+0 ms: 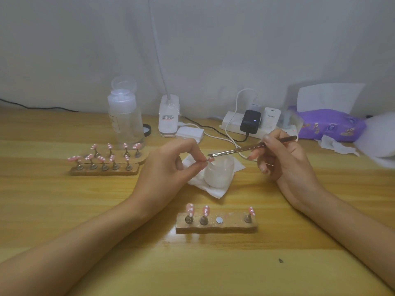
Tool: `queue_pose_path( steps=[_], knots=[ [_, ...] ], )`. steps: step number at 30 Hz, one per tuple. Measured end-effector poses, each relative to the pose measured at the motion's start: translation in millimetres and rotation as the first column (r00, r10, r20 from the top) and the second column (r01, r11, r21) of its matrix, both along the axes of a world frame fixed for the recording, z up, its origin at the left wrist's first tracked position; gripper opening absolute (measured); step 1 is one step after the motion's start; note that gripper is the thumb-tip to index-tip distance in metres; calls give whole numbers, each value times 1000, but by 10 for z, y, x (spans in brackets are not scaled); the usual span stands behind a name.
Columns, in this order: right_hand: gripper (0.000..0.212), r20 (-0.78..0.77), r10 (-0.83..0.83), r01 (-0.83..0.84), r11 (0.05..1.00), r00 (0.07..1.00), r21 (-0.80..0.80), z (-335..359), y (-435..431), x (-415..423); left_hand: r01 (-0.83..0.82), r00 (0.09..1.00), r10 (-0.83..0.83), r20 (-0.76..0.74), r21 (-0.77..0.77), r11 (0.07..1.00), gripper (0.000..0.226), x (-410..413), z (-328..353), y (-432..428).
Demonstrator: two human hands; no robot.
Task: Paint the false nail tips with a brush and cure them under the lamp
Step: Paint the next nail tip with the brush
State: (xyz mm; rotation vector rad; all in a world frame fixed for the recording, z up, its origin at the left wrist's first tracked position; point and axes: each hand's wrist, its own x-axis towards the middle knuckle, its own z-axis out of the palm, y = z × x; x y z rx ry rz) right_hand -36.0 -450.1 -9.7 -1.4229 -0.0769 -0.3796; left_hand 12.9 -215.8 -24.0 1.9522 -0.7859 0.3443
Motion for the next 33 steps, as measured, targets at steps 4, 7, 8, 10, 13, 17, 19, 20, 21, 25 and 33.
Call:
queue_pose_path(
  steps=[4, 7, 8, 10, 13, 17, 19, 20, 21, 25, 33],
  knots=[
    [24, -3, -59, 59, 998, 998, 35, -4, -24, 9, -5, 999, 4, 47, 30, 1000, 13, 1, 22, 0],
    [20, 20, -8, 8, 1000, 1000, 10, 9, -6, 0, -5, 998, 2, 67, 44, 999, 12, 2, 20, -1],
    [21, 16, -2, 2, 1000, 1000, -8, 7, 2, -3, -3, 998, 0, 68, 45, 999, 12, 3, 15, 2],
    [23, -4, -30, 30, 999, 1000, -11, -3, -2, 3, 0, 997, -3, 71, 47, 999, 12, -1, 5, 6],
    [24, -13, -69, 69, 997, 998, 32, 0, -23, 12, -6, 996, 2, 88, 51, 999, 11, -2, 4, 5],
    [20, 3, -10, 10, 1000, 1000, 9, 9, 8, 5, -7, 996, 4, 86, 33, 999, 12, 0, -3, 4],
    [24, -14, -42, 42, 999, 999, -1, 1, 8, 14, 3, 998, -5, 70, 20, 1000, 14, 3, -12, 10],
    [26, -22, -64, 64, 998, 998, 10, -3, -1, 19, 9, 998, -9, 58, 14, 1000, 15, 5, -16, 13],
    [26, -25, -75, 76, 997, 997, 28, 0, -8, 23, 13, 999, -14, 50, 11, 1000, 14, 8, -15, 17],
    [19, -4, -8, 8, 999, 1000, 44, 11, -6, 14, 21, 999, -22, 50, 15, 1000, 11, 13, -11, 19],
    [21, -9, -16, 16, 1000, 1000, 19, 4, -8, 11, 24, 999, -24, 27, 24, 999, 11, 27, -26, 26]
  ],
)
